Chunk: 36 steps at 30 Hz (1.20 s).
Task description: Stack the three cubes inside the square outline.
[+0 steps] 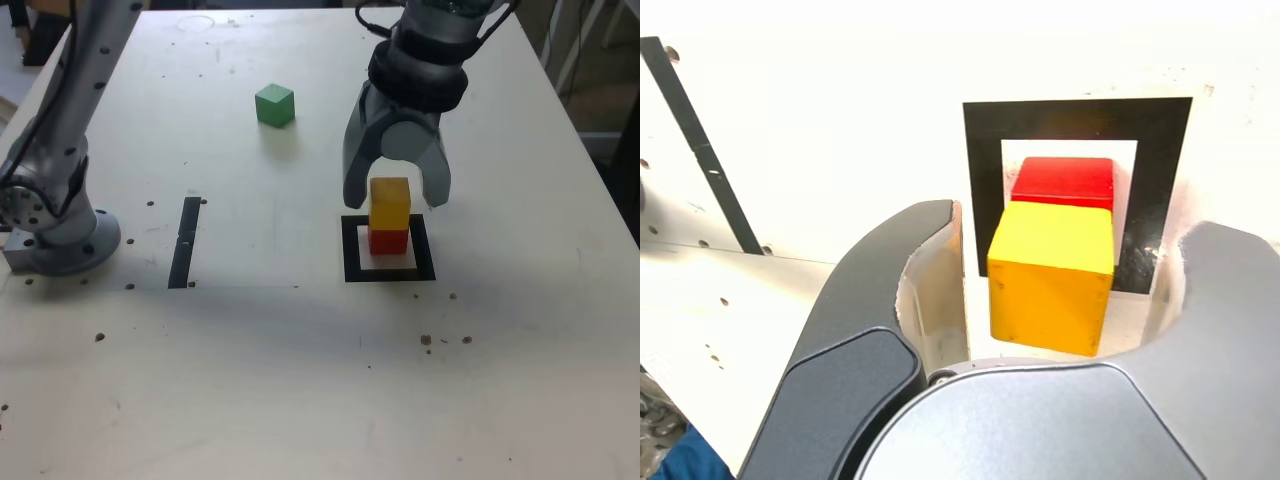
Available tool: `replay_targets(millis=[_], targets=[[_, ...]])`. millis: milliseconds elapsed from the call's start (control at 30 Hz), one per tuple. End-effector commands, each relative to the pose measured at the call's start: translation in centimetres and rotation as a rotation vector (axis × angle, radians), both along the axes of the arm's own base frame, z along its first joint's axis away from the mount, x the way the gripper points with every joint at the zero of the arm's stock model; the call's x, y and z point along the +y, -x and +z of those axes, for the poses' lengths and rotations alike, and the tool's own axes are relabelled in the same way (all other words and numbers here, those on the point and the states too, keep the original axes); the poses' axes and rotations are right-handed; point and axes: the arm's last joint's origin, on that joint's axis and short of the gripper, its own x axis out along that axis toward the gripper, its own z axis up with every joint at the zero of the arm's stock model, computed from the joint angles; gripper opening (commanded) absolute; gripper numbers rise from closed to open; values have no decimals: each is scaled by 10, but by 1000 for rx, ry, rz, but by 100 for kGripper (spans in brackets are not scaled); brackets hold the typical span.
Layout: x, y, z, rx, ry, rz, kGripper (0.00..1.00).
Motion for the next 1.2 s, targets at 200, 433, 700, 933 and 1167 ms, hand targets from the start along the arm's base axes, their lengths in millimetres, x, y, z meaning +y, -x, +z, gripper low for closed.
replay_targets(millis=[200, 433, 700, 933, 1167], targets=[[4, 38, 44, -78, -35, 27, 100], [5, 78, 86, -164, -45, 32, 100], [34, 103, 94, -147, -62, 19, 100], [88, 137, 115, -202, -199, -88, 100], [138, 168, 108, -131, -232, -181, 100]])
